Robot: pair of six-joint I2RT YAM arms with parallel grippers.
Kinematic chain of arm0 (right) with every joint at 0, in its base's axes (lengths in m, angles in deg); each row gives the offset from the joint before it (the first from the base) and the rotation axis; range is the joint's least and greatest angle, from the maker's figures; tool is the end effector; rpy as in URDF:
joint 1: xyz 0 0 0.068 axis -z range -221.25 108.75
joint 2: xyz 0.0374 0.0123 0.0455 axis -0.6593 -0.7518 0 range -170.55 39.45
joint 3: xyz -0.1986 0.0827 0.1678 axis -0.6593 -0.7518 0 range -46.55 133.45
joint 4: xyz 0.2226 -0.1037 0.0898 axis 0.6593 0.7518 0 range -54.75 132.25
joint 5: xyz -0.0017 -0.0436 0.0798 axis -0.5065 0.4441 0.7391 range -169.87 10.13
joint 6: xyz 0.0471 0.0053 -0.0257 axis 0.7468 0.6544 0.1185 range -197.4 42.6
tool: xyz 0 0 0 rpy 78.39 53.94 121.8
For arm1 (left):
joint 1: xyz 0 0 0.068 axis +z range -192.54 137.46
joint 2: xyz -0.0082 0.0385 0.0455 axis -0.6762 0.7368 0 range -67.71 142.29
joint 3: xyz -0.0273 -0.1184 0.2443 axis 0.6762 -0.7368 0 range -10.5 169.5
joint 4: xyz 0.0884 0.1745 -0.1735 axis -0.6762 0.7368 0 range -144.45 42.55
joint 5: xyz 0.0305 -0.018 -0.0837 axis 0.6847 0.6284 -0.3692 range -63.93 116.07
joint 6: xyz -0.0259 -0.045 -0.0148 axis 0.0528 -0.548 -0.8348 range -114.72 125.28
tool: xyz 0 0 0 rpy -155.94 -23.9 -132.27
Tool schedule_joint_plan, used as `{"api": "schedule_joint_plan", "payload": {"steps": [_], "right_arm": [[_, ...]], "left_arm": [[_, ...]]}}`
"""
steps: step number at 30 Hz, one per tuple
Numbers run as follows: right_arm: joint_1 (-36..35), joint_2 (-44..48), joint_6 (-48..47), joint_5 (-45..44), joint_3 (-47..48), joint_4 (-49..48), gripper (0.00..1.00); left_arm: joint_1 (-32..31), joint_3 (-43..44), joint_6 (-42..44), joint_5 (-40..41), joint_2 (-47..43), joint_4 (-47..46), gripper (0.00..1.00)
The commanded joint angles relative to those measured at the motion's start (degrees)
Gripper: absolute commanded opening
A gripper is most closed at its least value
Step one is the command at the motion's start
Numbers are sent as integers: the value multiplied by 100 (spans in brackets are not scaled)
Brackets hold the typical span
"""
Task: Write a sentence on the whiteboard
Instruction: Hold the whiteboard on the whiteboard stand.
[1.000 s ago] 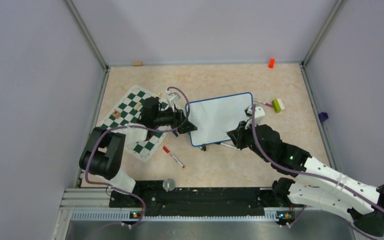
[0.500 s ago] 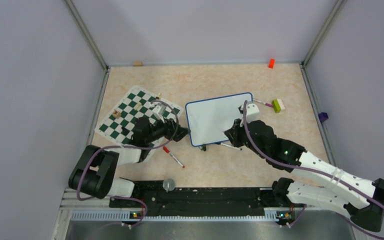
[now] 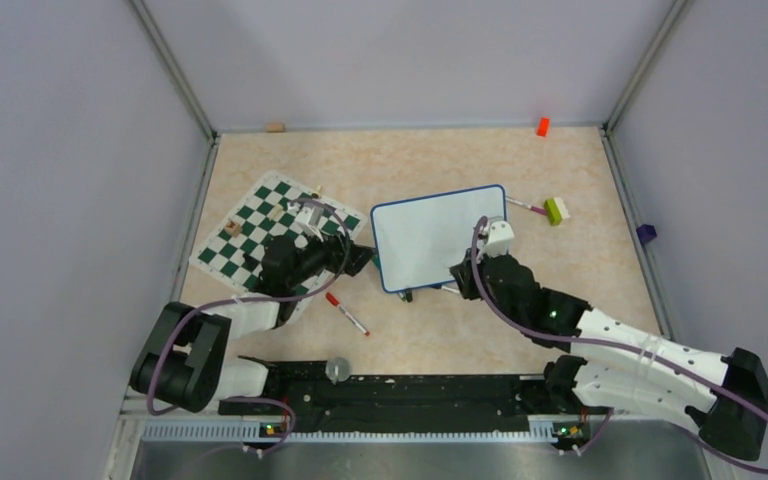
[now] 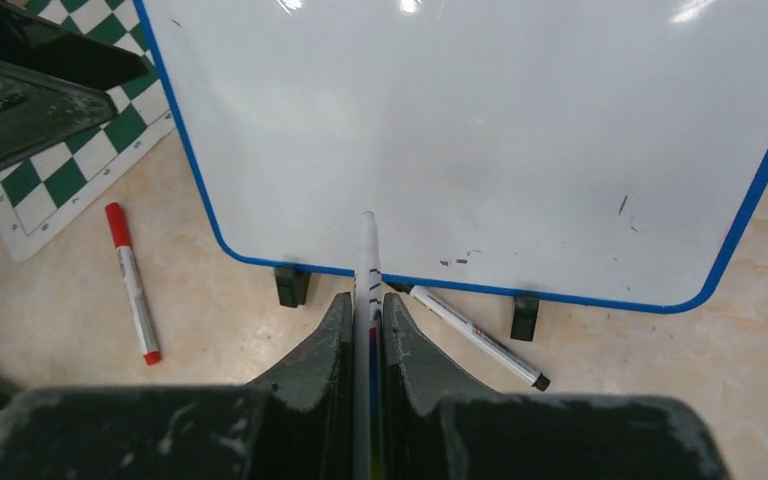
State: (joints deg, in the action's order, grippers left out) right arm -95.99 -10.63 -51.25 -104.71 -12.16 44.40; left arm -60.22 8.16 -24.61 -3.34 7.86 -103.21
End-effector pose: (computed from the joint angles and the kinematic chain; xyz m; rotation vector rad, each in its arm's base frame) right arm 0.1272 0.1541 0.2628 -0.2183 1.9825 0.4876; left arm 0.2254 -0.0901 0.1817 0.2116 1.7983 -1.0412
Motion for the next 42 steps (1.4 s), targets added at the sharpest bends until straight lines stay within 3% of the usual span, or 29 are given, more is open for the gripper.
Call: {"api": "schedule_joint_plan", "payload": {"steps": [1,12,16,22,28,42], "right_arm": [[-52,228,104,-432,-209,-684,0],[-104,465,419,-653,-533,-810,0],[-129,548,423,-633,-566,-831,0],[-136,498,425,-543,-574,-839,0],[-145,516,457,-338,-671,-864,0],[-172,397,359,-442,-575,-1088,0]], "left_arm": [[-8,46,150,202,-249,-99,98],[-8,68,169,285,-351,-20,94],[5,-132,190,919,-667,19,99],[1,-802,391,1533,-855,-1016,99],[-7,-579,808,904,-652,-589,97],[-6,-711,691,749,-134,-960,90]]}}
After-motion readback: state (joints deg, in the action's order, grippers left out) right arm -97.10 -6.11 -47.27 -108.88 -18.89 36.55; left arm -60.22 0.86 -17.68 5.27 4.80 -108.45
